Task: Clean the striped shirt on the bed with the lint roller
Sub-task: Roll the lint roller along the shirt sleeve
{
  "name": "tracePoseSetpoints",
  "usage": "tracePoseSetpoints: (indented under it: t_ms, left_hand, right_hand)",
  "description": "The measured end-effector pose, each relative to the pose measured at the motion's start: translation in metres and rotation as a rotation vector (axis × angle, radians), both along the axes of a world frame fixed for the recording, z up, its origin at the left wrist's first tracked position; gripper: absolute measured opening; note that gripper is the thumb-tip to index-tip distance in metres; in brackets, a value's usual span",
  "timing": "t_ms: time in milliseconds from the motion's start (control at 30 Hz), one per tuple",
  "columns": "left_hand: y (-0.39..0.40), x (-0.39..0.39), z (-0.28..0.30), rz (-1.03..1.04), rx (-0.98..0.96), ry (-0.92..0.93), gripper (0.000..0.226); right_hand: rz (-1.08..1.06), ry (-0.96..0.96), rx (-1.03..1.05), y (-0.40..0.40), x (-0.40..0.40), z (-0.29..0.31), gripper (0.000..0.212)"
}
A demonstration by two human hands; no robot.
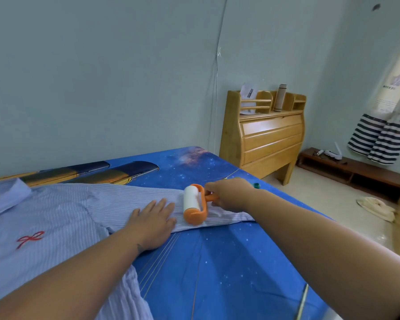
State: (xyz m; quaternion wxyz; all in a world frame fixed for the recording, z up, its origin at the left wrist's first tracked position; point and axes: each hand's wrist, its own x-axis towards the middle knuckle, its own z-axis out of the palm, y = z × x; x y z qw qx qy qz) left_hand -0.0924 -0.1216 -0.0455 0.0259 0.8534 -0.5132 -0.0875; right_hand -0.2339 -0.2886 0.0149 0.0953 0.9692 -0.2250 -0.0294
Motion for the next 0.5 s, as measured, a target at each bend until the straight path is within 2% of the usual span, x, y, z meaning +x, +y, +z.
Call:
tracePoseSetpoints:
  t_ms: [167, 500]
  left_hand:
    - [0.000, 0.003, -0.005, -0.002, -0.007, -0.010, 0.056]
    - [0.001, 0.003, -0.003, 0.004, 0.031, 0.012, 0.056]
  right_hand:
    - [0.097, -0.060, -0.148, 0.009, 0.009, -0.001, 0.022]
    - [-0.055, 0.041, -0.134, -0.027, -0.045, 0.009, 0.029]
